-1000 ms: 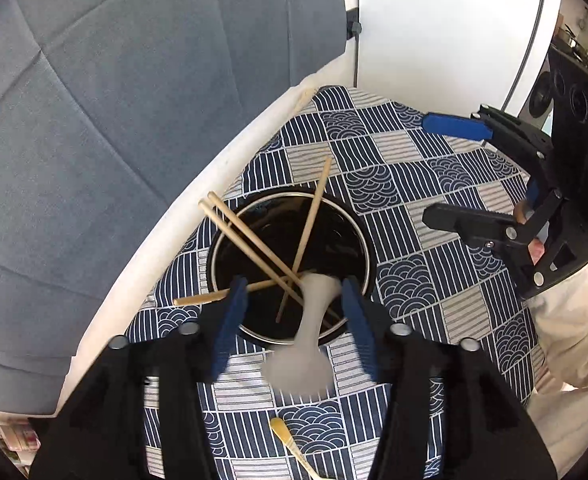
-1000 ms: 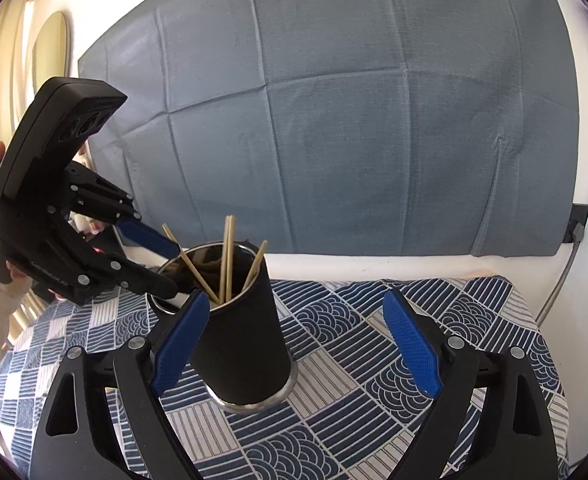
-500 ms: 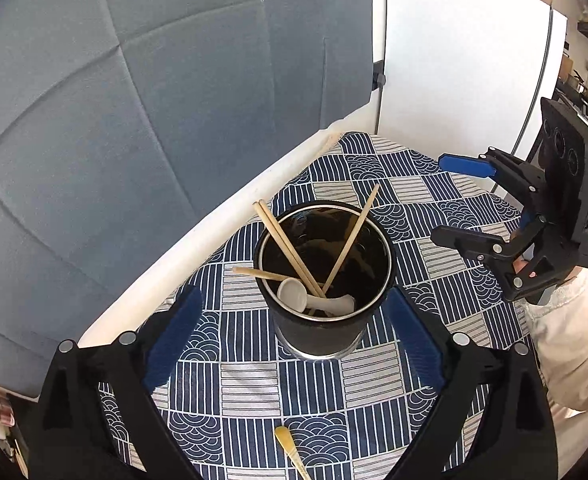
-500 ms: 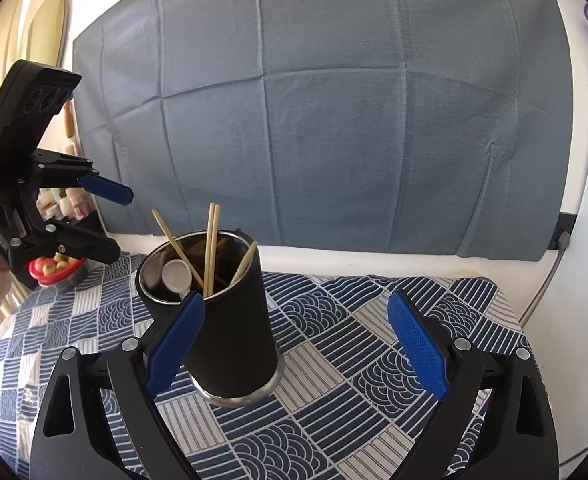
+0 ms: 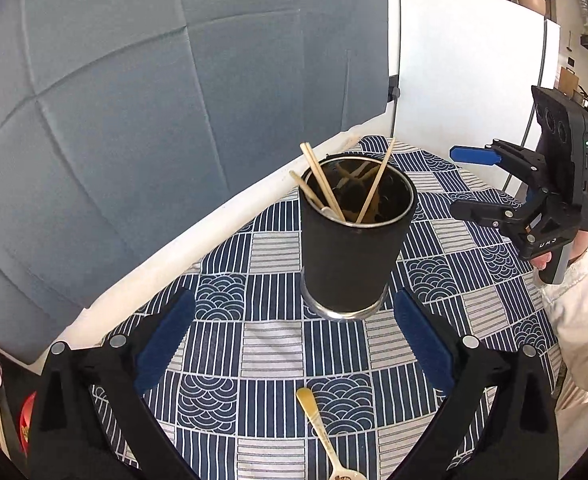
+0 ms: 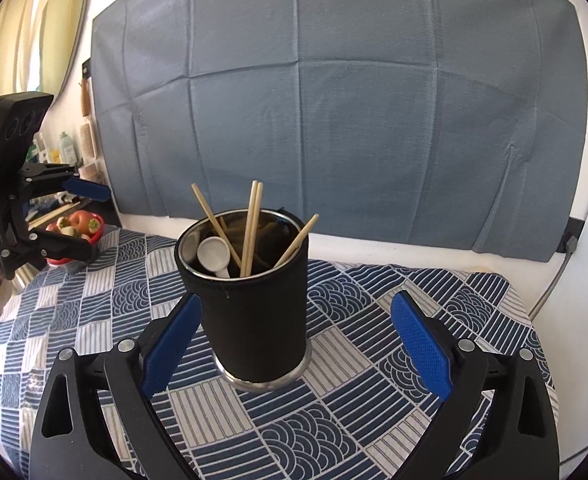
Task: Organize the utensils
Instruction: 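Move both tools back toward the two cartoon-print spoons on the table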
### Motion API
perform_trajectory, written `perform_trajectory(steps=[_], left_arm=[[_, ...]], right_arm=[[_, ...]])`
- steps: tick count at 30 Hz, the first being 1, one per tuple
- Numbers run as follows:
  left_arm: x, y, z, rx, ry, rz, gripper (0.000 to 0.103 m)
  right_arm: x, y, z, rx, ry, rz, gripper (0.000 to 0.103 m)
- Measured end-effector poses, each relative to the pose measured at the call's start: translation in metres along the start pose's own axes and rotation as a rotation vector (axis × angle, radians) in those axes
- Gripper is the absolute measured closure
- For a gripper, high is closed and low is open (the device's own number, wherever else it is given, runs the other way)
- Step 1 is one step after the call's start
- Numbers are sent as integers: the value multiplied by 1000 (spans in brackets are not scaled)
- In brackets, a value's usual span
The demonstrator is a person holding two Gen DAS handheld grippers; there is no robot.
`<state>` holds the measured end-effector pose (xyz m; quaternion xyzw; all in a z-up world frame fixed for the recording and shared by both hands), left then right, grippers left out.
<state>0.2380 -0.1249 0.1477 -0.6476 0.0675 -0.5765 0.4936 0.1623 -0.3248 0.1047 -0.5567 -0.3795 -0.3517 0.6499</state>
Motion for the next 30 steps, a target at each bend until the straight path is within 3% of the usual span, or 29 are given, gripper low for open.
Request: perform_trajectory(steps=[14,22,30], left_arm=[[-81,-8,22,-20,-45,45,6],[-131,-21,27,-93,-55,47,6],[-169,-25,34,-108,-78,72,6]], right_arm=[[-29,5,48,23,-21,69,12],[-49,7,83,43,-56,116,12],[-72,12,117,63,-98,179,12]])
Point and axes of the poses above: each gripper's, at about its wrist camera, not at the fingertips, and y roughly the way its jaws point, z to its left, x to its top, the point moved 1 cm from there along y, roughly the way its jaws point, and after that the axes turned 5 degrees about y, right-handed, at the moved point
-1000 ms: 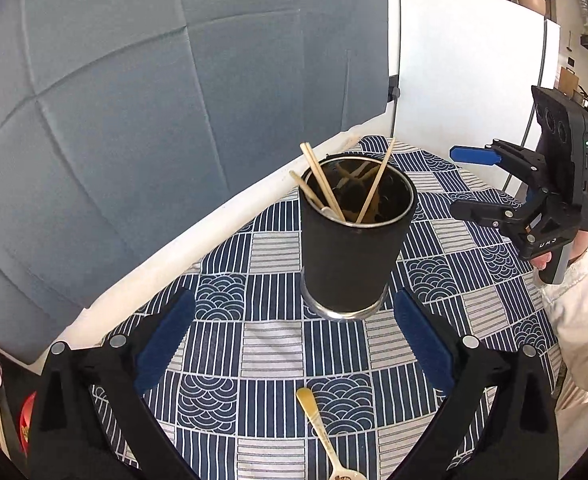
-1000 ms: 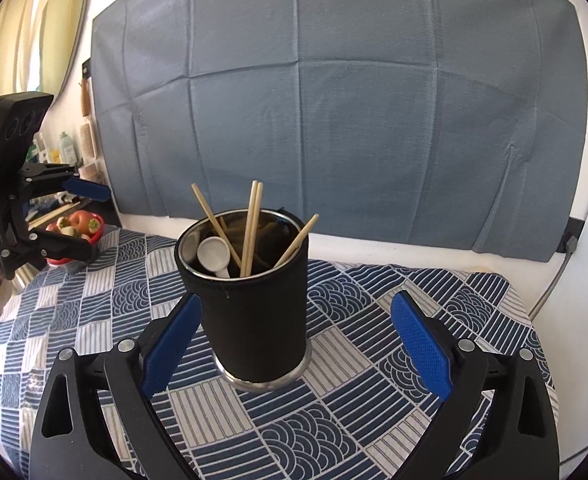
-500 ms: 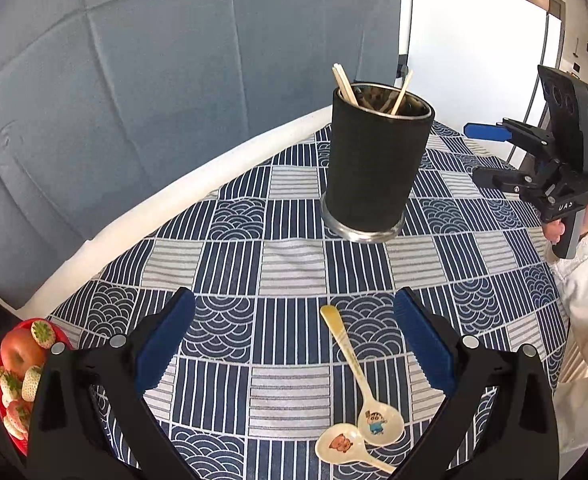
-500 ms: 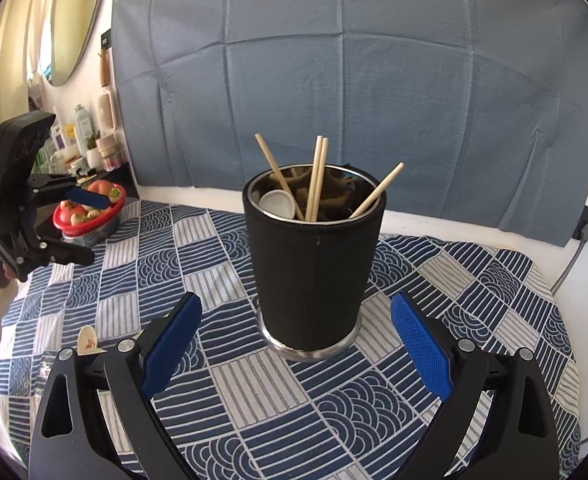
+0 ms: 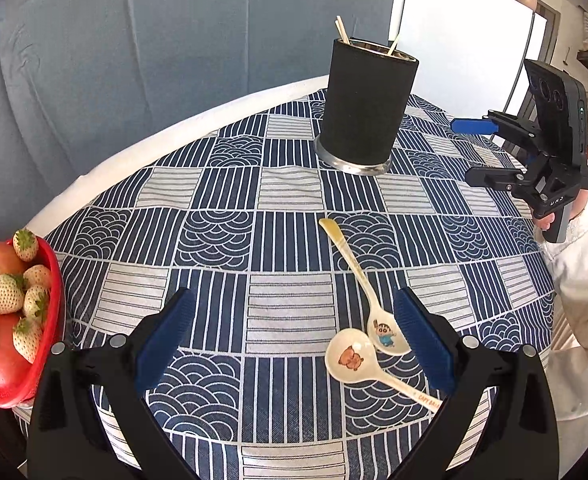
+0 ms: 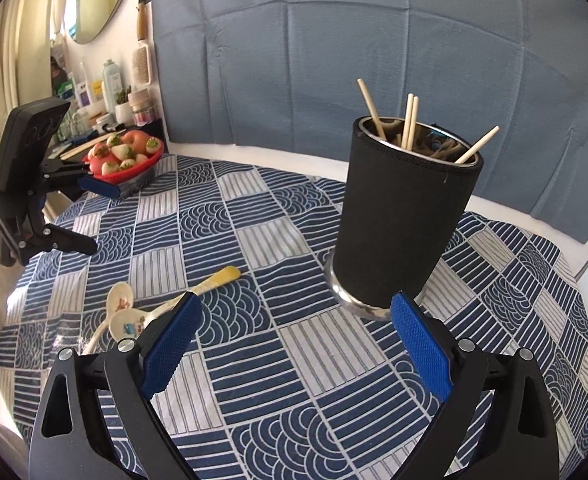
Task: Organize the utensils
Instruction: 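Move both tools back toward the two cartoon-print spoons on the table, then close the right tool on the handle of the bear-print spoon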
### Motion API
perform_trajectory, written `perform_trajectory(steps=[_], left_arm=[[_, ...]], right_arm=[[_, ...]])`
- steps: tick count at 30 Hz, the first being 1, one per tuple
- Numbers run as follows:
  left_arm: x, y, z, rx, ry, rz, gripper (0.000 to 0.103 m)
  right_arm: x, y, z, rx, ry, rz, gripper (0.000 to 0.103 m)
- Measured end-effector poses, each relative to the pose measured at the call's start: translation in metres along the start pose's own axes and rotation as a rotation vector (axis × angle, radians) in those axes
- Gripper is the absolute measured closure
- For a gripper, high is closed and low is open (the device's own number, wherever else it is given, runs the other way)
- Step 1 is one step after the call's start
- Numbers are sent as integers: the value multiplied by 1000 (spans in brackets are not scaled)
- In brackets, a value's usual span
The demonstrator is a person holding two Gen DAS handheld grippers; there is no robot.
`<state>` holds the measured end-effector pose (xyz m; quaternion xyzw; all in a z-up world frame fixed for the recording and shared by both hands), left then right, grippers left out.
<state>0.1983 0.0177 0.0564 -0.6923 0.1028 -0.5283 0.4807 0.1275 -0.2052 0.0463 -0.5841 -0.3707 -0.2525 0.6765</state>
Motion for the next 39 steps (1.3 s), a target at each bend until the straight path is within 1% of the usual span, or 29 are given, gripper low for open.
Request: perform_trajectory(steps=[2,4,8,11,14,15,17,18,20,22,23,25,26,27,29,32,35,37,39], left_arm=[[-6,2,-1,7,19,16,6],[-12,5,-3,-3,39,36,6],[-23,9,-8,-35,74,47,6],[-30,15,-7,-93,63,67,6],[-34,20,-7,-97,62,60,6],[-35,21,-5,-109,53,57,7],[-36,23,-4,-151,37,55,14],[-36,23,-5,-155,42,55,19],[-38,25,-11,-157,76,63,26],[-38,29,-19,-165,108,79,41],[-39,32,-22,-167,119,88,45],[-39,39,-25,-167,128,101,71],[-39,43,-27,-178,128,111,82],[-39,45,-28,-169,129,105,93],[-38,44,-25,-186,106,100,94],[-40,41,-24,-147,85,101,94],[-42,38,-22,-89,55,115,94],[-42,35,-20,-48,25,127,94],[-43,31,-18,-28,-7,123,94]], right_arm=[[-6,4,7,4,3,18,12],[-13,9,14,8,8,43,12],[-28,17,28,19,15,79,12],[-40,21,40,30,20,100,12],[-50,22,53,43,19,122,12],[-53,23,58,51,19,131,12],[-59,23,68,62,8,143,12],[-61,23,73,66,-4,147,12],[-65,23,82,68,-26,154,12],[-68,24,85,79,-30,160,12],[-69,25,87,82,-26,164,12],[-72,28,88,82,-19,173,12],[-73,29,90,83,-18,176,12],[-73,30,91,85,-20,179,12],[-74,31,95,93,-22,183,12],[-74,31,104,123,-27,185,12],[-76,31,114,161,-59,194,12],[-78,34,120,164,-74,200,12],[-79,36,123,180,-70,203,12]])
Point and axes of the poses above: each gripper's, at about its wrist camera, not at the fingertips, and y roughly the way its jaws point, z to its left, x to its top, the point moved 1 cm from there along y, roughly the way its jaws point, and after that the axes turned 5 degrees about y, right-handed, at the moved point
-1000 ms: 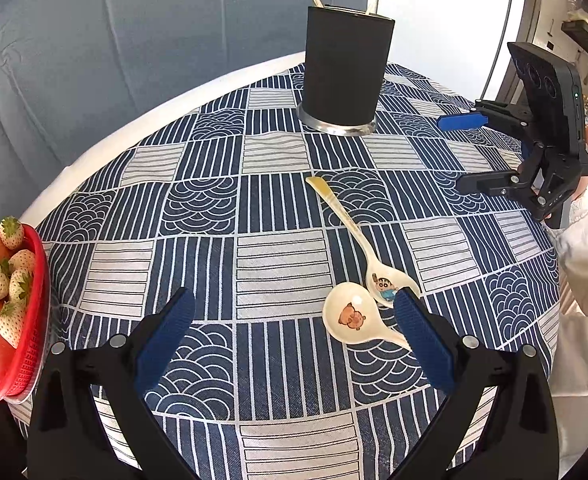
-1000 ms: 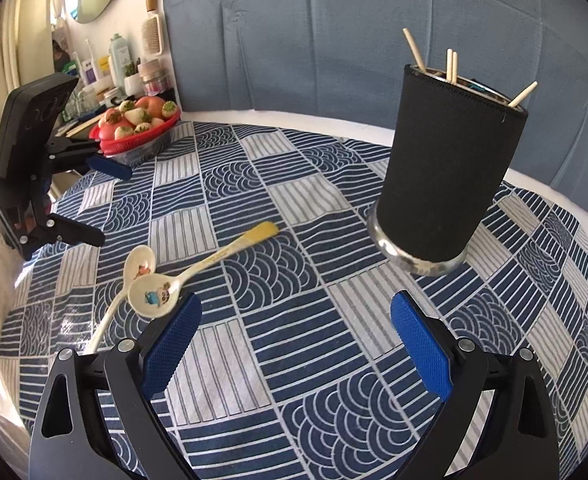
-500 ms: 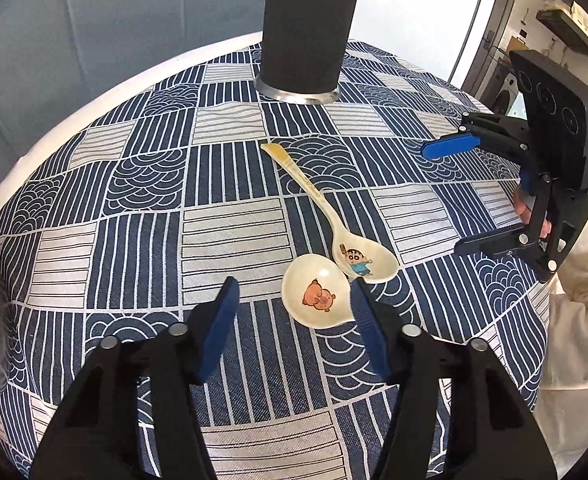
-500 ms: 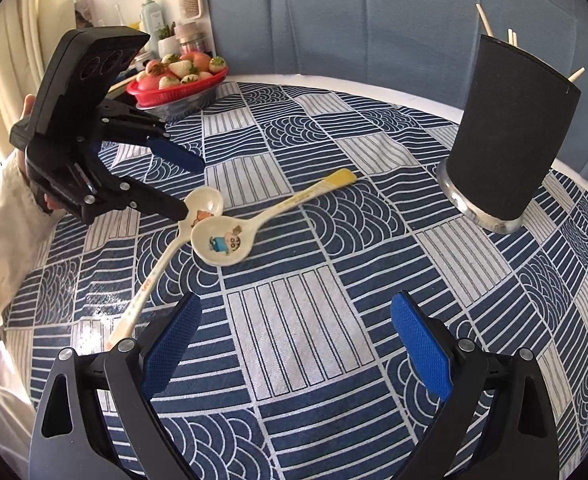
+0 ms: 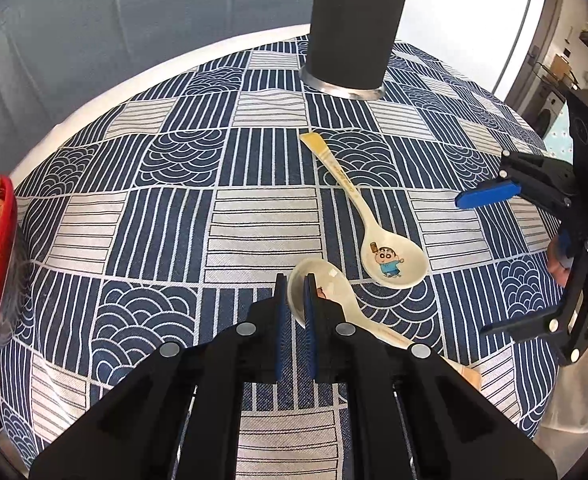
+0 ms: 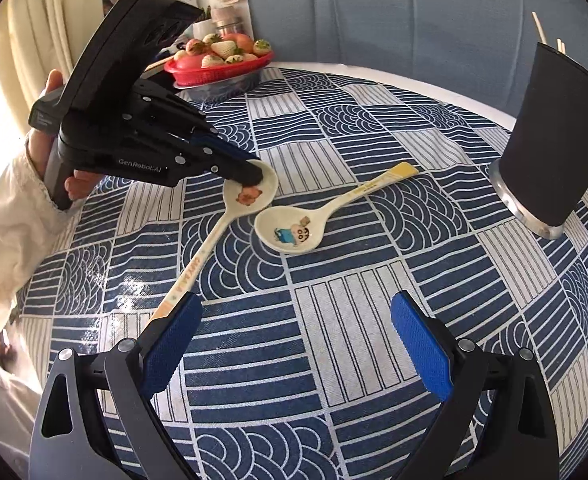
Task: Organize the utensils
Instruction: 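Close the right tool on the handle of the bear-print spoon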
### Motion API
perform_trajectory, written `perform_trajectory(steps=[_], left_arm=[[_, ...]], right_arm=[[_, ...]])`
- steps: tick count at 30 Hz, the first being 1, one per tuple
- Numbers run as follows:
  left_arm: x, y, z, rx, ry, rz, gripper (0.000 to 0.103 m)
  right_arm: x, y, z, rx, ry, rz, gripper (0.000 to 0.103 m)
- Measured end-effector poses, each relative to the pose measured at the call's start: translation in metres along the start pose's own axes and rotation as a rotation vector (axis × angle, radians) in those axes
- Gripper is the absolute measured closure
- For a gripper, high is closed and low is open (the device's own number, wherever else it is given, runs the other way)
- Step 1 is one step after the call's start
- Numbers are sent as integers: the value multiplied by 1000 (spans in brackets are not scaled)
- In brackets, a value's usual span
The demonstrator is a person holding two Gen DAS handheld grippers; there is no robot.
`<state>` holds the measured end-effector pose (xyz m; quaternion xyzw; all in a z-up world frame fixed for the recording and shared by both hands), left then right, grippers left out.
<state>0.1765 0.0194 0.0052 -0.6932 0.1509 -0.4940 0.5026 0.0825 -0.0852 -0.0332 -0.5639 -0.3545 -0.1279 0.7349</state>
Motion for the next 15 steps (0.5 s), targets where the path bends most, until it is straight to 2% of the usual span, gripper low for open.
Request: perform_trajectory(steps=[3,9,15], left_arm=[[-2,-4,1,5,-32,4,95],[-5,-9,1,6,-65,5,96],[-8,-15,0,26,-70,4,96]], right_arm=[[1,1,6,52,15,-4,12],[9,6,32,211,39,14,12],[13,8,48,196,2,34,12]])
Point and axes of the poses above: each gripper's, at about its wrist camera, not at the fingertips, and y roughly the way its jaws point, z to its left, x to its top, the point moved 1 cm from there along y, roughly the way its jaws point, and after that the axes turned 5 degrees about y, right-handed, at the moved point
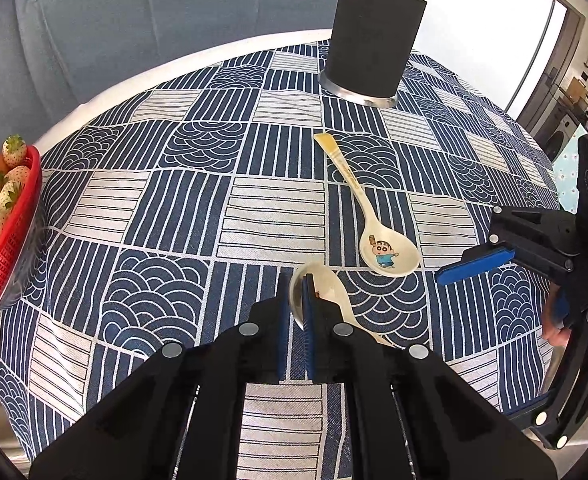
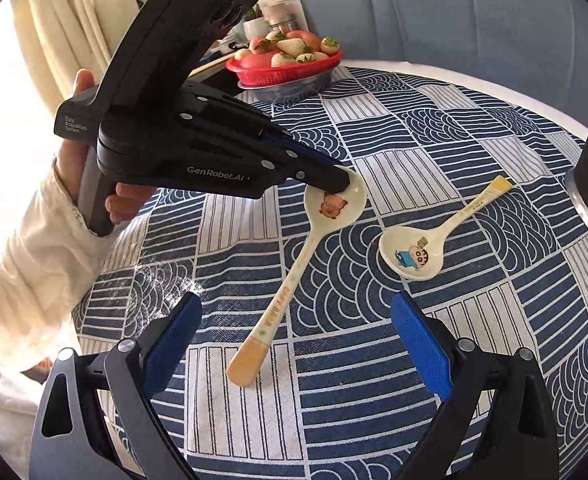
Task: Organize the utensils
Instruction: 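Close the right tool on the handle of the bear-print spoon, then lift the bear-print spoon with the right tool and carry it toward the holder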
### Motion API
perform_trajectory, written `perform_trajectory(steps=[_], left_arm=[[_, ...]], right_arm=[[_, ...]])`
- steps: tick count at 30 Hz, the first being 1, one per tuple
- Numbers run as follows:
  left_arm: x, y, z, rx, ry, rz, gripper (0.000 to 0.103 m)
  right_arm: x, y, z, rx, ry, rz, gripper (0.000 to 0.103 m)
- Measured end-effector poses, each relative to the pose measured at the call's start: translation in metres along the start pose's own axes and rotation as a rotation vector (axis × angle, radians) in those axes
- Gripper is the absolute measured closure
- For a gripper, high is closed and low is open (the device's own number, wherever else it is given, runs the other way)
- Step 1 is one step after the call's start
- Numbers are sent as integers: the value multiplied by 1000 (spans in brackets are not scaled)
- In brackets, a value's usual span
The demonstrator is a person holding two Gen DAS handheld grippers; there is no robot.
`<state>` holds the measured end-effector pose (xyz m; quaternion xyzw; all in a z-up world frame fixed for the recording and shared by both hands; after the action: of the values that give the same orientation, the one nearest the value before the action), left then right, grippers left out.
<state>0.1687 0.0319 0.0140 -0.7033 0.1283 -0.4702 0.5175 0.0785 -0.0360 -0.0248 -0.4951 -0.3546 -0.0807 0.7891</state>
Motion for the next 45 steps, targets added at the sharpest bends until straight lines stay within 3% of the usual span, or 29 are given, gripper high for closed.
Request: perform_trajectory(steps=[5,6,7,8,13,23,37,45], left_arm=[[-5,-10,3,15,-23,-22,96],[-7,-13,4,21,-26,-26,96],[-8,-15,5,25,-30,-31,96],[-9,-19,6,33,-37,-39,96],[-16,-37,9,21,-54,-89,95],[-3,-51,1,36,-31,-115,96],[42,-75,-16,81,19,-150,96],[84,-70,-33,57,74,-157,96]], right_arm=[[1,10,6,-34,-10,26,13],[0,12,7,-46,-16,27,18],[0,13,8,-51,-25,28,58],[-1,17,10,-44,-39,49,88],[-2,10,6,-43,-23,41,92],[2,1,9,-102,-71,26,92],[22,-41,-5,-145,-107,-64,92],[32,-74,-38,-197,-78,-127,93]])
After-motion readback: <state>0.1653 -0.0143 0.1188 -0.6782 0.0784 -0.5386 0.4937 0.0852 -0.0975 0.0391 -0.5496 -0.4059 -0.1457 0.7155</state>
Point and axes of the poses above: each gripper's, at about its wrist camera, not at the fingertips, and y roughly the way its jaws point, z to its left, x to its top, the point moved 1 cm from there along y, roughly the way its jaws point, and after that the axes turned 5 degrees about y, right-handed, at the moved point
